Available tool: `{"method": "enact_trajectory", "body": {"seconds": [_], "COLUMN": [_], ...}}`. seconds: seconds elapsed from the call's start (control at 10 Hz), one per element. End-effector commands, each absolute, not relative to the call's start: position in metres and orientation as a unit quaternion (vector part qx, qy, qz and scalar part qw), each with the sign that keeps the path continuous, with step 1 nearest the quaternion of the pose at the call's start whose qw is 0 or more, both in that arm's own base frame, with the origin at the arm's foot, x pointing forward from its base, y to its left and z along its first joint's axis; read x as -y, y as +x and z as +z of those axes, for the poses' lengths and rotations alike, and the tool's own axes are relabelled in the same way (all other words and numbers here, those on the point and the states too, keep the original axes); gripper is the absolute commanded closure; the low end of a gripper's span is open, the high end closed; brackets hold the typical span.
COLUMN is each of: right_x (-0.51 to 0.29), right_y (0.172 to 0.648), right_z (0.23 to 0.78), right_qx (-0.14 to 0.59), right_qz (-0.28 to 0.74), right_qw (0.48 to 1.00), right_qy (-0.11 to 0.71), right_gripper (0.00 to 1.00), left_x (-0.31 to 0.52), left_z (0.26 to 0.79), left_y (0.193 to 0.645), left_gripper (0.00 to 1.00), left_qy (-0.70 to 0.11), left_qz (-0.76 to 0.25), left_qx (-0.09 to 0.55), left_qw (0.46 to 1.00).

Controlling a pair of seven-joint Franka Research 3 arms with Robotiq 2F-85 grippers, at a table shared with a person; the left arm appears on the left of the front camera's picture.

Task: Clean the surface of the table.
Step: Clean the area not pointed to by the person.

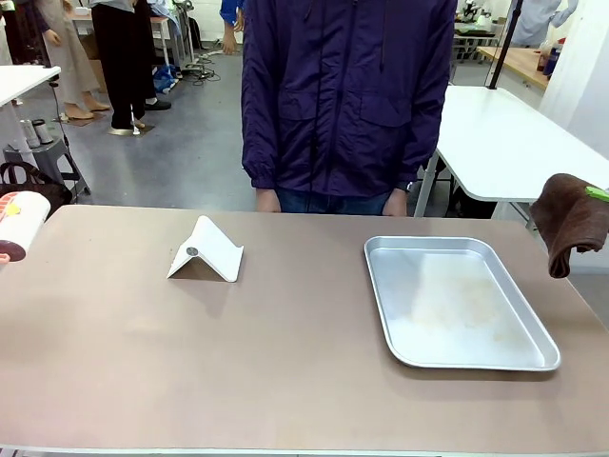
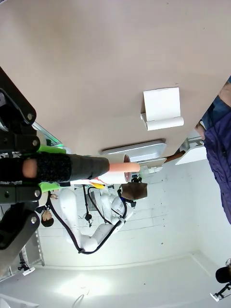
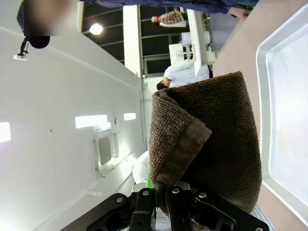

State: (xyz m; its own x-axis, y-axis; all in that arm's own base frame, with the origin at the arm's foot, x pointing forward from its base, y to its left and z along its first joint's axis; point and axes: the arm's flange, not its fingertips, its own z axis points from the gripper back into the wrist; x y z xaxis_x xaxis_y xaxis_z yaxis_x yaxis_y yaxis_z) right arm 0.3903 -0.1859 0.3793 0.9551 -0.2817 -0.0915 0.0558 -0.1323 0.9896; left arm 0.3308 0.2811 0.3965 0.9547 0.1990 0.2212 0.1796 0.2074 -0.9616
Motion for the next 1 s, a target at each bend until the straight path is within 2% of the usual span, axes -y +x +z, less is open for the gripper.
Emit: {"method": "enact_trajectory", "body": {"seconds": [0.0,0.1,0.2,0.7,0.8,0.9], "right_x": [0.187,0.187,0.186,0.130,0.125,0.139], "right_y": [0.390,0.390,0.390,0.401,0.405,0.406], "right_z": [0.386,0.386,0.379,0.404,0.403,0.402], "right_qx": [0.068,0.068,0.076,0.058,0.068,0.060], "right_qz": [-0.127,-0.127,-0.129,-0.078,-0.103,-0.079], "right_qw": [0.654,0.654,0.654,0.683,0.684,0.674], "right_qy": [0.743,0.743,0.741,0.724,0.719,0.732], "right_gripper": [1.00,1.00,0.93,0.93,0.93,0.93], "left_x": [-0.277,-0.277,-0.281,-0.250,-0.244,-0.262], "left_z": [0.399,0.399,0.396,0.428,0.428,0.426], "left_y": [0.328,0.328,0.331,0.323,0.324,0.331], "left_gripper": [0.78,0.78,0.78,0.78,0.78,0.78], "left_qy": [-0.629,-0.629,-0.629,-0.616,-0.605,-0.623], "left_qz": [0.009,0.009,0.006,-0.016,-0.007,-0.017], "left_qx": [0.153,0.153,0.150,0.143,0.129,0.151], "left_qw": [0.762,0.762,0.762,0.774,0.786,0.767]}}
